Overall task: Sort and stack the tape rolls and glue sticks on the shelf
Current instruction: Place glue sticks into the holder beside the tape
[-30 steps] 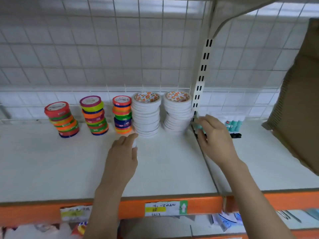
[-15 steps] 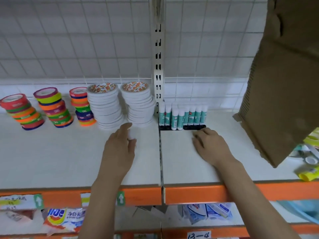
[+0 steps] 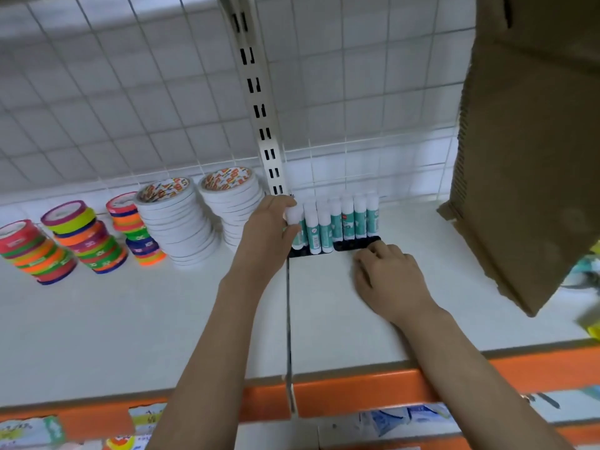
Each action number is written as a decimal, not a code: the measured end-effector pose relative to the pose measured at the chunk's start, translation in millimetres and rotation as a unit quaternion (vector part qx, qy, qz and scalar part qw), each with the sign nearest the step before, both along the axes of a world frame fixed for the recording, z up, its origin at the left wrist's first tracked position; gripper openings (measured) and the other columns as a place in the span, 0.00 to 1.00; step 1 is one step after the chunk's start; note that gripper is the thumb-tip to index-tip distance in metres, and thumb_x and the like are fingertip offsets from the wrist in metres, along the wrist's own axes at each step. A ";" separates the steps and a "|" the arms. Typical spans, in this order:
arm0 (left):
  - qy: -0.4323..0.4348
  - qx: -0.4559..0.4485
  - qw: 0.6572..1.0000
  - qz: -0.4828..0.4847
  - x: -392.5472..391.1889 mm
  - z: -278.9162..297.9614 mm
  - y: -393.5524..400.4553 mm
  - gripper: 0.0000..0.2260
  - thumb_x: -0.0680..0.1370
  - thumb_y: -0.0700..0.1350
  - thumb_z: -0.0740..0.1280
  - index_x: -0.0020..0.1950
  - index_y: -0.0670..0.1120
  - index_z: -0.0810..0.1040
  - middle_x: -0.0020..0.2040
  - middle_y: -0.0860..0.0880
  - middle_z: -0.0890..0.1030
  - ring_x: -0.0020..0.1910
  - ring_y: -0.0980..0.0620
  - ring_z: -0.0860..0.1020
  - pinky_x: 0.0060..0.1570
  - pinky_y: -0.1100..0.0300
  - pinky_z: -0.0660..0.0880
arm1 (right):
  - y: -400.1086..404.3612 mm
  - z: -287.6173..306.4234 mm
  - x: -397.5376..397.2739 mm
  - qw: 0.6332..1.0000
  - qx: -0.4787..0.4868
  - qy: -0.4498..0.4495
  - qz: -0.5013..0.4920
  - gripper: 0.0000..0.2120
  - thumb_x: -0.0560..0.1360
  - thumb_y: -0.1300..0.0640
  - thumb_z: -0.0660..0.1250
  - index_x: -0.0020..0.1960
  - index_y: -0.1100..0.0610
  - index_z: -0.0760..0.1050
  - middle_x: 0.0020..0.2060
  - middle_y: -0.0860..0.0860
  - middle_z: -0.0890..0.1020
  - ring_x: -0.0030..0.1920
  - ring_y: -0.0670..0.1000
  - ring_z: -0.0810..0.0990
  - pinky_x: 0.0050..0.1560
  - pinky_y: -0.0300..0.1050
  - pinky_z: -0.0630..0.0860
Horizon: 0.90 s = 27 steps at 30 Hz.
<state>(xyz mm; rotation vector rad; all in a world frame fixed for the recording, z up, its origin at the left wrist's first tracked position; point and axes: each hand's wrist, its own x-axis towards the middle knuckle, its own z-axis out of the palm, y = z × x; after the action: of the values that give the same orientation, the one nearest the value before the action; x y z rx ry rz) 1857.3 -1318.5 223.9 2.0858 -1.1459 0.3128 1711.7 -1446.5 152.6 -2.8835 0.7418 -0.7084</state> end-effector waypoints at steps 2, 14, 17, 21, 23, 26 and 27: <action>0.008 0.000 1.000 0.002 2.4 -3.3 -5.3 0.15 0.74 0.37 0.68 0.60 0.41 0.73 0.55 0.50 0.72 0.39 0.56 0.72 0.45 0.69 0.68 | 1.3 0.9 0.6 1.000 -0.004 0.001 -0.004 0.19 0.70 0.50 0.51 0.38 0.57 0.78 0.35 0.53 0.77 0.33 0.56 0.76 0.32 0.45 0.70; -0.175 0.035 0.981 0.074 7.4 -29.3 -13.2 0.16 0.68 0.41 0.72 0.54 0.40 0.80 0.55 0.41 0.79 0.53 0.41 0.75 0.49 0.50 0.72 | 3.0 2.3 0.5 1.000 0.005 0.008 -0.013 0.17 0.69 0.51 0.52 0.37 0.57 0.78 0.35 0.51 0.77 0.32 0.54 0.76 0.31 0.46 0.72; -0.185 0.068 0.978 0.074 5.6 -34.1 -10.7 0.19 0.67 0.42 0.75 0.57 0.41 0.79 0.56 0.43 0.80 0.57 0.44 0.75 0.52 0.50 0.72 | 2.4 2.0 1.0 1.000 0.006 0.010 -0.013 0.17 0.69 0.52 0.53 0.38 0.57 0.79 0.35 0.52 0.78 0.32 0.55 0.77 0.31 0.46 0.72; -0.167 0.098 0.978 0.071 2.9 -37.1 -7.3 0.24 0.66 0.41 0.76 0.61 0.38 0.77 0.59 0.42 0.79 0.58 0.40 0.77 0.59 0.51 0.71 | 3.2 2.1 0.0 1.000 0.016 0.015 -0.014 0.11 0.68 0.54 0.59 0.38 0.57 0.79 0.35 0.52 0.78 0.32 0.55 0.77 0.32 0.45 0.72; -0.166 0.106 0.978 0.072 2.2 -38.1 -7.3 0.25 0.66 0.40 0.76 0.61 0.36 0.76 0.59 0.40 0.79 0.57 0.38 0.78 0.59 0.46 0.72 | 3.0 2.3 0.4 1.000 0.016 0.011 -0.007 0.09 0.66 0.55 0.63 0.38 0.58 0.79 0.35 0.52 0.78 0.32 0.56 0.77 0.32 0.46 0.73; -0.161 0.146 0.974 0.068 -2.2 -31.7 -5.4 0.25 0.71 0.40 0.72 0.66 0.36 0.71 0.64 0.39 0.75 0.63 0.38 0.74 0.63 0.44 0.68 | 3.2 4.1 -0.6 1.000 0.021 0.013 -0.003 0.07 0.66 0.57 0.65 0.39 0.58 0.79 0.35 0.53 0.78 0.33 0.56 0.77 0.33 0.46 0.73; -0.155 0.165 0.972 0.066 -4.4 -28.0 -4.1 0.26 0.74 0.42 0.69 0.70 0.38 0.67 0.68 0.41 0.71 0.67 0.39 0.69 0.67 0.48 0.63 | 3.7 5.4 -1.1 1.000 0.027 0.014 -0.001 0.05 0.67 0.58 0.66 0.40 0.59 0.79 0.36 0.54 0.78 0.34 0.57 0.77 0.34 0.47 0.73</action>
<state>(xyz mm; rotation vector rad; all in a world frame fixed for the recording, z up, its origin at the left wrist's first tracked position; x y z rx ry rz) 1852.8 -1322.5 196.0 2.4746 -1.3132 0.5600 1710.6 -1442.8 158.0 -2.8503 0.7561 -0.6397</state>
